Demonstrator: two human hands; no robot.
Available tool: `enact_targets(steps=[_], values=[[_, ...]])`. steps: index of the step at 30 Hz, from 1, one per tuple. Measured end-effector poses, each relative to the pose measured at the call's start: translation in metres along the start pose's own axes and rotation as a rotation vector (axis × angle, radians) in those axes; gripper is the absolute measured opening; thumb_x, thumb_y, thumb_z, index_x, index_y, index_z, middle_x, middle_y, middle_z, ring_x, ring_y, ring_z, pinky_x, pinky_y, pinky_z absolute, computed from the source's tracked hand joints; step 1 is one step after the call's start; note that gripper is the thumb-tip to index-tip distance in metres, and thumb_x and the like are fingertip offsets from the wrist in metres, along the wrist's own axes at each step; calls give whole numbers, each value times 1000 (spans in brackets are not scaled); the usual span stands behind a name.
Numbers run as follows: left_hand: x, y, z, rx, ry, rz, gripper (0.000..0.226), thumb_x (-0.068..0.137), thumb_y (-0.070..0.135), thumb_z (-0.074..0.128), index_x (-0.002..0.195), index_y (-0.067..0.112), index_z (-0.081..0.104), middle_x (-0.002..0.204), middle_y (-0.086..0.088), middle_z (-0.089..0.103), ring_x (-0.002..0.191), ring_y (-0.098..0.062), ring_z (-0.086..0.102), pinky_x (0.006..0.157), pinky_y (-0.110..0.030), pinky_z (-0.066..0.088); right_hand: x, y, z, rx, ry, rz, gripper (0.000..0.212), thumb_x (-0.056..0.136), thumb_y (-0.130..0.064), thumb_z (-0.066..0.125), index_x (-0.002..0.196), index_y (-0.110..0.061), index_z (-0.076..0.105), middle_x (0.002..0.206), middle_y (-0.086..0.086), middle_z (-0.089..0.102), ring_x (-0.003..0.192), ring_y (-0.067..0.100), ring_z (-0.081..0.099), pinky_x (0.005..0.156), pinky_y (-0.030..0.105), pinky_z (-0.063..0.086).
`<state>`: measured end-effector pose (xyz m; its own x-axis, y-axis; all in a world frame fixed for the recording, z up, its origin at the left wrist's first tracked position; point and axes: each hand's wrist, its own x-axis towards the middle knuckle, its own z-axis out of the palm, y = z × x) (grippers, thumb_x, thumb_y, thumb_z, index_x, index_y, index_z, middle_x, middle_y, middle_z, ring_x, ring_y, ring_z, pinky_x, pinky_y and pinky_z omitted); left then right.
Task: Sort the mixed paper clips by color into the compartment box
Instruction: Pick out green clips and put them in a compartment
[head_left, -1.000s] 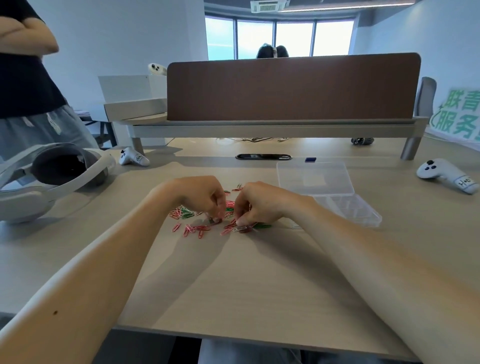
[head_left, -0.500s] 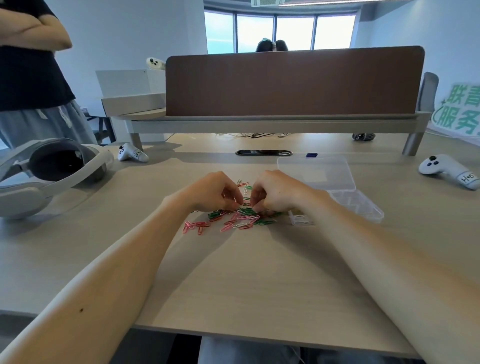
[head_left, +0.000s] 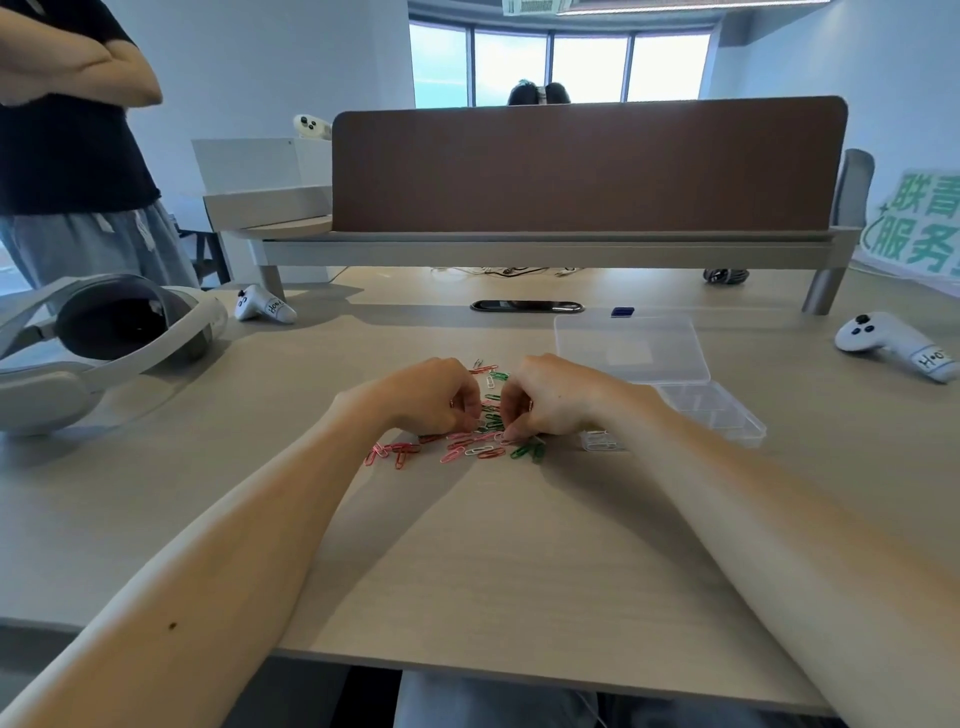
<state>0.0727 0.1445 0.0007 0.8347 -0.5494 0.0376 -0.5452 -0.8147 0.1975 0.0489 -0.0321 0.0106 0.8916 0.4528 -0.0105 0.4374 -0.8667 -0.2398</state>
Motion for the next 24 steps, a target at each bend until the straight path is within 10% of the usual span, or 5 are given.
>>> enact_targets(steps=[24], values=[[-1,-12,0,-259,178,-35,8,80,8,74,85,13,75,77,1,71,69,-10,66,68,-21,55,2,-26,9,61,-37,-70,10,82,-22,74,73,-24,71,64,-13,59,63,0,53,55,18,38]])
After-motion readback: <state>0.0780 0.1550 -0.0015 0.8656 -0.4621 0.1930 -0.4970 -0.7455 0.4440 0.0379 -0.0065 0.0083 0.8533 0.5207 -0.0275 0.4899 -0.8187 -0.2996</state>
